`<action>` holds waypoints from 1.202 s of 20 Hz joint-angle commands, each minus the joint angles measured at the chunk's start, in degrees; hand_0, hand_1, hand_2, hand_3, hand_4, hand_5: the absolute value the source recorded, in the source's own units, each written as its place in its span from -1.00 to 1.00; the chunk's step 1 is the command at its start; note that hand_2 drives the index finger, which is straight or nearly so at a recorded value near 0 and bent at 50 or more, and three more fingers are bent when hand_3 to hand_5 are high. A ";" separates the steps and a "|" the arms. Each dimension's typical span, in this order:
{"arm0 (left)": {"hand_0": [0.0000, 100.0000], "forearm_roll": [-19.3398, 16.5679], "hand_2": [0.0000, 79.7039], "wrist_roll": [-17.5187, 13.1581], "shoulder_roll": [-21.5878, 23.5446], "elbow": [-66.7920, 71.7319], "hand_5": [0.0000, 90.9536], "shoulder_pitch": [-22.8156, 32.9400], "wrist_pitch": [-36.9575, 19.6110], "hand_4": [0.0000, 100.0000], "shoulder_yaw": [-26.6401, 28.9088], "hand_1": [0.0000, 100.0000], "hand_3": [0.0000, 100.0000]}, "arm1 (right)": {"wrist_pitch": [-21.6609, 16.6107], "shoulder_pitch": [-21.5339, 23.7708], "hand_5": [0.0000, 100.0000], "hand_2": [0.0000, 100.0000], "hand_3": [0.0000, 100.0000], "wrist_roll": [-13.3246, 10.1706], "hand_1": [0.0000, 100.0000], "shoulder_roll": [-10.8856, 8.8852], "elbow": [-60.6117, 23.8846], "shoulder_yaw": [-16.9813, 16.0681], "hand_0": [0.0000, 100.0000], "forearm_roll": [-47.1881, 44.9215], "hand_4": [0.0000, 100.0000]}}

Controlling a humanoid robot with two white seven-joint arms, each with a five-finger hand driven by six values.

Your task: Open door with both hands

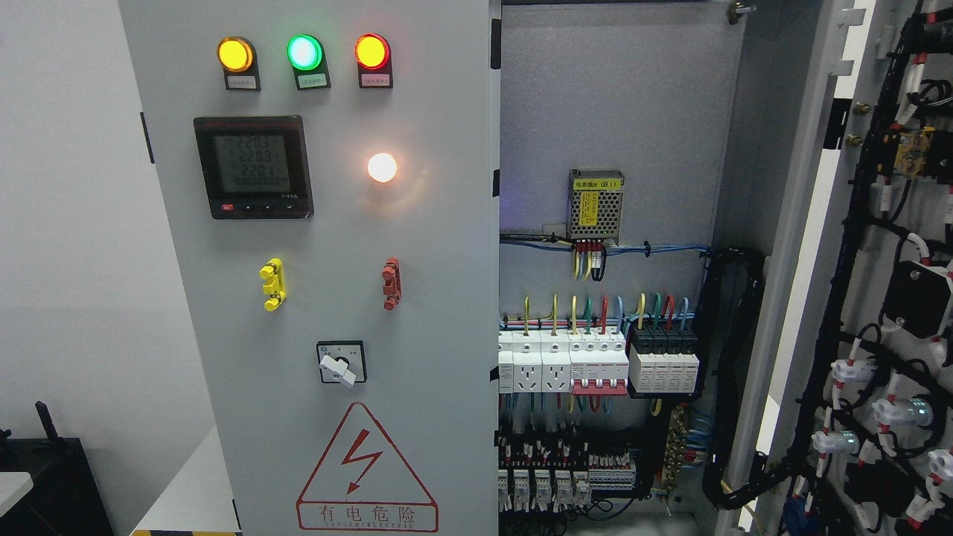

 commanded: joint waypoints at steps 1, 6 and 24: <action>-1.00 -3.39 -1.00 2.33 -3.34 3.51 -1.00 0.87 0.21 -0.94 6.02 -1.00 -1.00 | -0.06 0.00 -1.00 -1.00 -1.00 -0.12 -1.00 0.00 -0.34 -0.16 -1.00 0.09 -1.00; -1.00 -3.48 -1.00 4.71 -3.43 2.81 -1.00 0.87 0.38 -0.94 6.11 -1.00 -1.00 | -0.24 0.79 -1.00 -1.00 -1.00 -0.03 -1.00 -0.70 -3.58 -0.07 -1.00 -0.09 -1.00; -1.00 0.29 -1.00 4.45 -3.43 1.31 -1.00 0.87 0.64 -0.93 6.11 -1.00 -1.00 | -2.78 21.87 -1.00 -1.00 -1.00 -0.03 -1.00 -9.22 -47.25 0.81 -1.00 -0.35 -1.00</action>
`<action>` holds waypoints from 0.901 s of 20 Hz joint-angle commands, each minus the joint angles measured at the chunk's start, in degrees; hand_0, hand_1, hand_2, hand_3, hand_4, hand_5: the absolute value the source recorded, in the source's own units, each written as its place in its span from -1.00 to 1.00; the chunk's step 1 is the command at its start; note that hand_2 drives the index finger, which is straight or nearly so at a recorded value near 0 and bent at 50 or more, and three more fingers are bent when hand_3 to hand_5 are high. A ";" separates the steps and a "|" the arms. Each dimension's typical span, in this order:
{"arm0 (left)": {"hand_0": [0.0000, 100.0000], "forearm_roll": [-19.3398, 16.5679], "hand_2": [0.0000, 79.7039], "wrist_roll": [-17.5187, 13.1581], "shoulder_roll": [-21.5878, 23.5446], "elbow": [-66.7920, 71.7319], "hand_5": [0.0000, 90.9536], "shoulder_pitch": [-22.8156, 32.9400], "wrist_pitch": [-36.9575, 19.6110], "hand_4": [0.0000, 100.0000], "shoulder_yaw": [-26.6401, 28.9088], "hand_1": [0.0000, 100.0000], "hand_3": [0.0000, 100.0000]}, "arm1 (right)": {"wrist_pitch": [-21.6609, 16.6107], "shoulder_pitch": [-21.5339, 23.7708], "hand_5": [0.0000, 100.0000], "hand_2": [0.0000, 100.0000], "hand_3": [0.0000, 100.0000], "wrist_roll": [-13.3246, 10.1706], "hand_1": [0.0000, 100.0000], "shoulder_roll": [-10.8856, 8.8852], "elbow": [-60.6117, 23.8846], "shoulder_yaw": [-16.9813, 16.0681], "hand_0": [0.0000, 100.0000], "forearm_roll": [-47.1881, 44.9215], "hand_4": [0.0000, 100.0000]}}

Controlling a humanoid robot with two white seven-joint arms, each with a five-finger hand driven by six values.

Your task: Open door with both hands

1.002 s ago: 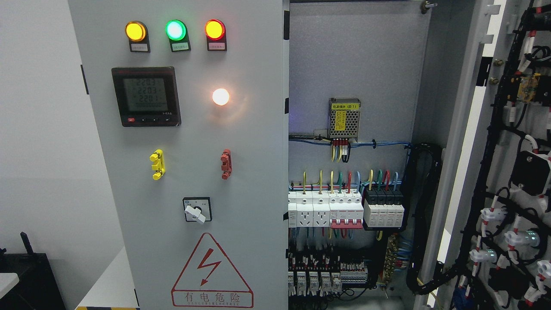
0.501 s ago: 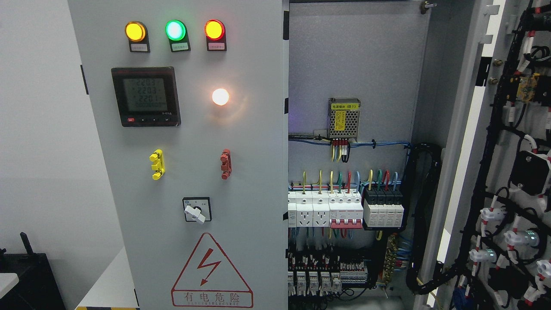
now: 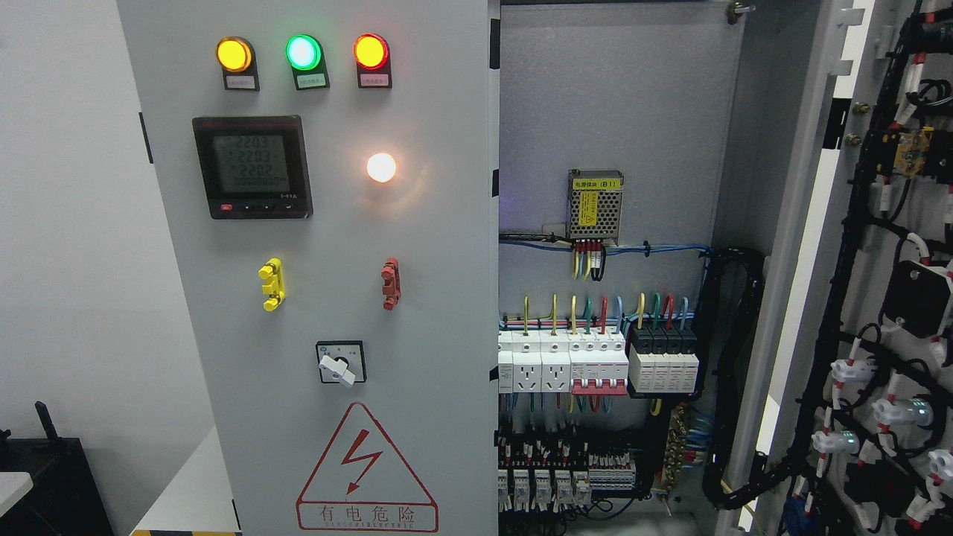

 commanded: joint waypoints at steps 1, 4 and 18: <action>-1.00 1.68 -1.00 -0.59 -0.41 -0.41 -1.00 1.85 -0.04 -0.93 0.23 -1.00 -1.00 | -0.28 8.98 -1.00 -1.00 -1.00 -0.03 -1.00 -4.37 -25.21 0.61 -1.00 0.02 -1.00; -1.00 1.59 -1.00 -0.59 -0.50 -0.32 -1.00 1.85 -0.13 -0.93 0.14 -1.00 -1.00 | -0.28 12.67 -1.00 -1.00 -1.00 -0.03 -1.00 -4.90 -30.92 0.52 -1.00 0.02 -1.00; -1.00 1.50 -1.00 -0.77 -0.41 -0.41 -1.00 1.76 -0.57 -0.93 -0.04 -1.00 -1.00 | -5.64 24.46 -1.00 -1.00 -1.00 -0.20 -1.00 -7.36 -46.23 0.52 -1.00 0.11 -1.00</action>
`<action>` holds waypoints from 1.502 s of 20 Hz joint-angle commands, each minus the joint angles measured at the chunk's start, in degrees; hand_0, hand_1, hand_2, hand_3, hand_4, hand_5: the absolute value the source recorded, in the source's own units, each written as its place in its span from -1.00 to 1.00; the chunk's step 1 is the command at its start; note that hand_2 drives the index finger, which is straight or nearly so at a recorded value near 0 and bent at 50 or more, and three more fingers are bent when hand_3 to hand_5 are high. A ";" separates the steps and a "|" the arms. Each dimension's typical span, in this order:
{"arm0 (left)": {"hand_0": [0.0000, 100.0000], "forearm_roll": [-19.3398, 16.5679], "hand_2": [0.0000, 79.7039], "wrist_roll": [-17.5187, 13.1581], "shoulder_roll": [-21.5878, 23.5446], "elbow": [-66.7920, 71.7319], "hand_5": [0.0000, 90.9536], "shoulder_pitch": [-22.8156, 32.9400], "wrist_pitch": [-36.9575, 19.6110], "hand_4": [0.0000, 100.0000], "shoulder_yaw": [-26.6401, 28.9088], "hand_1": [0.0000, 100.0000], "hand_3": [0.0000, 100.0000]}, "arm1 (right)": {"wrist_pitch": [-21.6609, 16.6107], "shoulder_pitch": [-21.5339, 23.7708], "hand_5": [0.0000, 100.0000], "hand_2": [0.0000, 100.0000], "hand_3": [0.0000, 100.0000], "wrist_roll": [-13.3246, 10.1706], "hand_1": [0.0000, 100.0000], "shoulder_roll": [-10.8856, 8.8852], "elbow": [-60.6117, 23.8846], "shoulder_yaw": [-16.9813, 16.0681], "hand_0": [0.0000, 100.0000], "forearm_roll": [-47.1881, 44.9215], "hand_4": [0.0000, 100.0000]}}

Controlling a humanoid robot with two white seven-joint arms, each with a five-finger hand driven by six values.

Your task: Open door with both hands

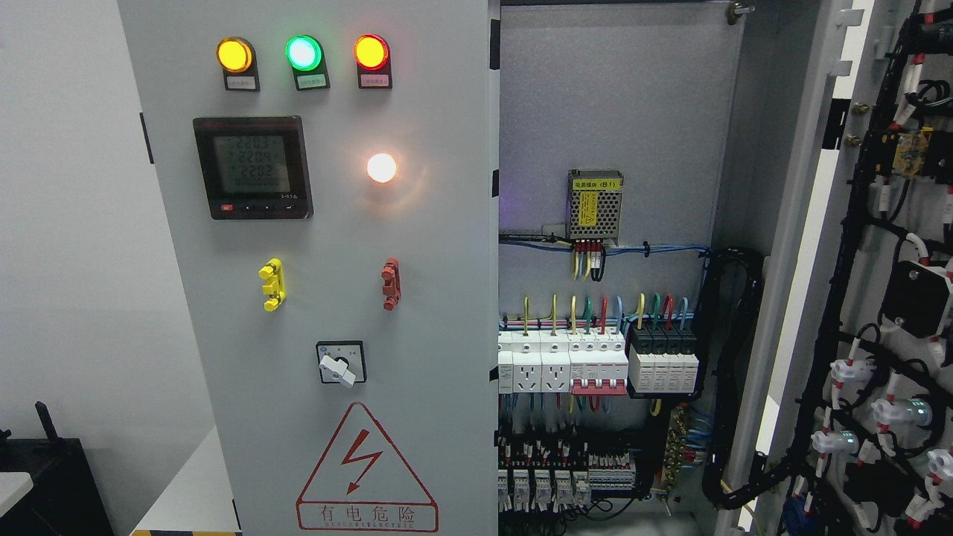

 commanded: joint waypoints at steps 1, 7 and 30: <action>-1.00 0.10 -1.00 0.03 -0.07 -0.57 -1.00 1.84 -0.06 -0.93 -0.64 -1.00 -1.00 | -0.72 4.39 -1.00 -1.00 -1.00 0.00 -1.00 -2.32 -14.77 0.05 -1.00 0.05 -1.00; -1.00 0.10 -1.00 0.03 -0.07 -0.48 -1.00 1.75 -0.06 -0.94 -0.55 -1.00 -1.00 | -0.81 9.75 -1.00 -1.00 -1.00 0.00 -1.00 -3.28 -25.22 -0.22 -1.00 0.05 -1.00; -1.00 0.10 -1.00 0.03 -0.07 -0.48 -1.00 1.75 -0.06 -0.94 -0.55 -1.00 -1.00 | -6.25 12.92 -1.00 -1.00 -1.00 -0.09 -1.00 -6.80 -34.73 4.96 -1.00 0.05 -1.00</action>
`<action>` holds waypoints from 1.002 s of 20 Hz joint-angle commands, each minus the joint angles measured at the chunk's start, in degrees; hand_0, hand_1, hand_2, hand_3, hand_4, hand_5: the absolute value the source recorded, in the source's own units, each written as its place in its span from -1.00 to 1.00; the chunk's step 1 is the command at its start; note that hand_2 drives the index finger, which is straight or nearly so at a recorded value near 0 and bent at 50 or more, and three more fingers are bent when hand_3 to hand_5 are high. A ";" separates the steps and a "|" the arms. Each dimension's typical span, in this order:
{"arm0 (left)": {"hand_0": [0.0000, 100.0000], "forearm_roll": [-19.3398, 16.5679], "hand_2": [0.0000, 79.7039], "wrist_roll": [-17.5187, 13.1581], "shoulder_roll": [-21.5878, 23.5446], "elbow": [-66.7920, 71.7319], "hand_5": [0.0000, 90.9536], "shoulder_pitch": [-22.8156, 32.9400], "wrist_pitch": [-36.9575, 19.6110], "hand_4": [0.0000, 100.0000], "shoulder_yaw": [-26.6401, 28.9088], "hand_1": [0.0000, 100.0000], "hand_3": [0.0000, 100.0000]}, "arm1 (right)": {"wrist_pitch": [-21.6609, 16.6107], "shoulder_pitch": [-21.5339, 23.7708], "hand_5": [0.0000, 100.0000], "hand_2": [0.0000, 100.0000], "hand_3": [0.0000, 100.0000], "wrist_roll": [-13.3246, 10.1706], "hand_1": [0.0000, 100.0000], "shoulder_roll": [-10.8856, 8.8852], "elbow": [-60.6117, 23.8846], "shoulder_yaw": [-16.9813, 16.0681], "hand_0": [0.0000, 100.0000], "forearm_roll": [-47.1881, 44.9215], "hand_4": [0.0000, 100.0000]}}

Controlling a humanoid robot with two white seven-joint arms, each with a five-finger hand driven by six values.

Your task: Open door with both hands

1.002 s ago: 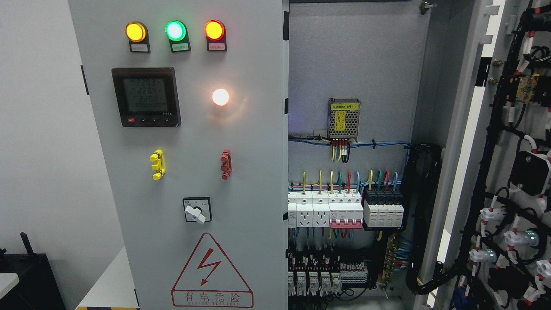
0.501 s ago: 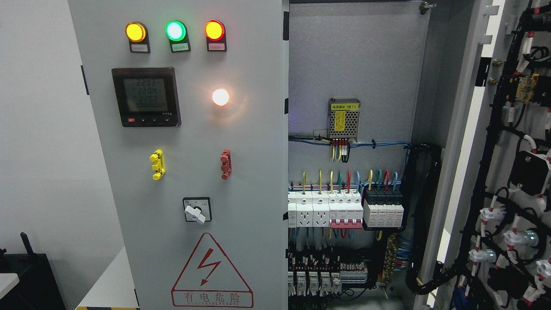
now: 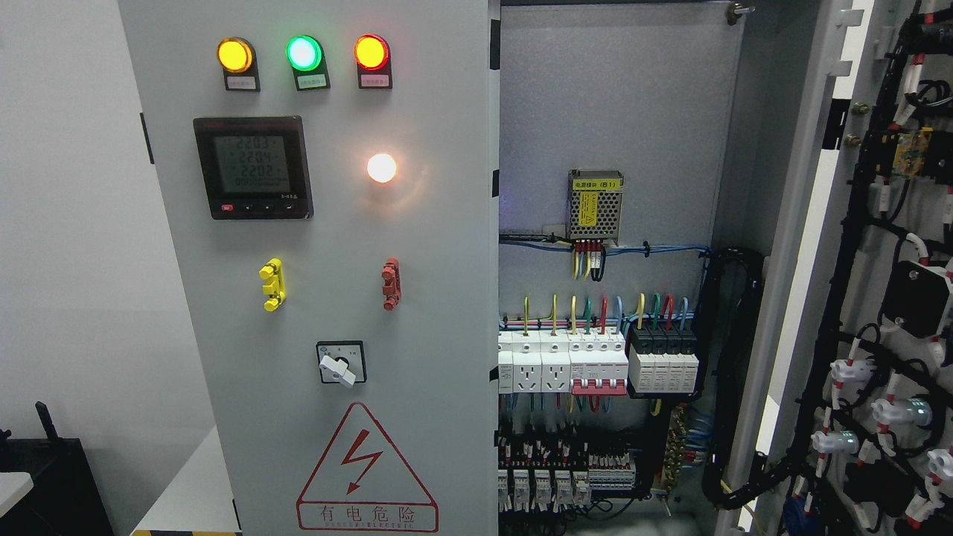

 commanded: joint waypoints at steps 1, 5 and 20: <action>-1.00 0.06 -1.00 0.05 0.00 -0.53 -1.00 1.84 0.01 -0.94 -0.70 -1.00 -1.00 | -1.90 0.37 -1.00 -1.00 -1.00 -0.02 -1.00 -1.54 -6.02 3.05 -1.00 0.00 -1.00; -1.00 0.06 -1.00 0.05 0.00 -0.53 -1.00 1.85 0.01 -0.94 -0.70 -1.00 -1.00 | -4.62 0.63 -1.00 -1.00 -1.00 -0.02 -1.00 -1.90 -7.69 4.90 -1.00 -0.08 -1.00; -1.00 0.06 -1.00 0.05 0.00 -0.53 -1.00 1.76 0.01 -0.93 -0.70 -1.00 -1.00 | -7.27 -9.20 -1.00 -1.00 -1.00 -0.02 -1.00 -2.69 -9.10 10.18 -1.00 -0.08 -1.00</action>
